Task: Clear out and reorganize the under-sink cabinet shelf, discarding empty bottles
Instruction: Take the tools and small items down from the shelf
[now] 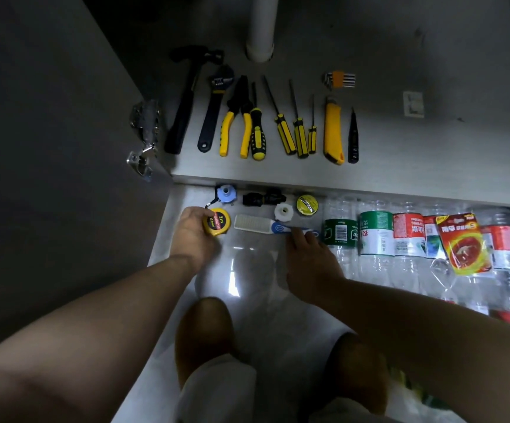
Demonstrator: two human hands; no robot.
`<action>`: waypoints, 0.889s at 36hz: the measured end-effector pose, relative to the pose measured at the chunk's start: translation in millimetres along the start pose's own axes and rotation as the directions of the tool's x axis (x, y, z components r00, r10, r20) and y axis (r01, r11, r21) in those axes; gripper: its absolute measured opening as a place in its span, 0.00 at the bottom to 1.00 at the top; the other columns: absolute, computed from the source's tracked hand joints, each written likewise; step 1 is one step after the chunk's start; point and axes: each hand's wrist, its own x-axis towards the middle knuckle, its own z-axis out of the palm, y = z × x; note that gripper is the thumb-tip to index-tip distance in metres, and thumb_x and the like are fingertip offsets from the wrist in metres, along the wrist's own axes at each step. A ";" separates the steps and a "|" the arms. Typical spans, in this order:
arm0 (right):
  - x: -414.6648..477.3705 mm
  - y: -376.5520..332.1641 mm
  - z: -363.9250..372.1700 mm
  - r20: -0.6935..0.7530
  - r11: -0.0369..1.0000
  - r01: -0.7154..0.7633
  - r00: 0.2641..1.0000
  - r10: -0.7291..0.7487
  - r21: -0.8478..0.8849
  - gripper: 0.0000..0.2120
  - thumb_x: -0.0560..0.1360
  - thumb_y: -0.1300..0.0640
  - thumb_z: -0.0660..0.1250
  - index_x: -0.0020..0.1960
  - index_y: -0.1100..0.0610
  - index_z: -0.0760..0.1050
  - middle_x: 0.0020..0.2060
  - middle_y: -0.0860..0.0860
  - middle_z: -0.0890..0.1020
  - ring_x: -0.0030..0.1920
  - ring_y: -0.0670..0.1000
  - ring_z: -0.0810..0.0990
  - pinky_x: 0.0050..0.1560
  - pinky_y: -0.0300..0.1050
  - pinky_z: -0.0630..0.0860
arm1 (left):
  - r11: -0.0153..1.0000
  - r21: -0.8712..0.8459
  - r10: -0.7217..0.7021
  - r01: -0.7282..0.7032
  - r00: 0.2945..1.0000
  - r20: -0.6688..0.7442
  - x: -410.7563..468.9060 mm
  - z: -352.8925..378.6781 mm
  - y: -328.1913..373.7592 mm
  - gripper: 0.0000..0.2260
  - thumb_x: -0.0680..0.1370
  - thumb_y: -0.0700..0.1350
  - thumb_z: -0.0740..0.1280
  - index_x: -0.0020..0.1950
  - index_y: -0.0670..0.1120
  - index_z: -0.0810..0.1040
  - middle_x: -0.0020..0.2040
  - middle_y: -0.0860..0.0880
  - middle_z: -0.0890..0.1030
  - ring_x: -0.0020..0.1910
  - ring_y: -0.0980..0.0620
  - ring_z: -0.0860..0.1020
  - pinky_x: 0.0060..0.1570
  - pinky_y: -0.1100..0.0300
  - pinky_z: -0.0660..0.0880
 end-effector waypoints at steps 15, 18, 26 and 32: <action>8.5 62.5 -113.2 -0.570 0.950 0.162 0.821 0.020 0.267 0.05 0.77 0.60 0.63 0.53 0.55 0.73 0.52 0.53 0.72 0.42 0.54 0.76 0.42 0.54 0.78 | 0.932 -0.114 0.358 -0.345 0.925 0.129 -8.3 4.0 81.0 0.05 0.77 0.42 0.70 0.47 0.52 0.81 0.40 0.55 0.83 0.42 0.59 0.80 0.41 0.65 0.76; 24.7 83.6 -133.6 -0.527 0.920 0.021 0.825 0.205 0.390 0.12 0.77 0.61 0.65 0.60 0.55 0.74 0.59 0.55 0.70 0.47 0.59 0.78 0.51 0.53 0.79 | 0.895 -0.259 0.401 -0.364 0.909 0.109 -2.2 8.3 108.2 0.05 0.78 0.42 0.69 0.46 0.51 0.82 0.37 0.53 0.82 0.38 0.54 0.79 0.37 0.66 0.74; 59.3 109.4 -154.8 -0.458 0.974 -0.026 0.880 0.128 0.224 0.13 0.78 0.53 0.67 0.61 0.54 0.74 0.54 0.56 0.75 0.49 0.60 0.78 0.47 0.48 0.75 | 0.779 -0.585 0.347 -0.227 0.932 0.100 25.4 7.0 168.9 0.05 0.81 0.37 0.65 0.53 0.44 0.81 0.44 0.43 0.84 0.40 0.53 0.84 0.37 0.65 0.79; 67.1 105.4 -155.6 -0.395 0.932 -0.139 0.877 0.272 0.335 0.12 0.72 0.59 0.70 0.51 0.57 0.69 0.47 0.58 0.78 0.45 0.60 0.77 0.40 0.47 0.72 | 0.746 -0.664 0.252 -0.048 0.944 0.214 30.3 8.6 184.7 0.07 0.82 0.37 0.65 0.59 0.41 0.78 0.50 0.38 0.83 0.46 0.43 0.85 0.40 0.58 0.83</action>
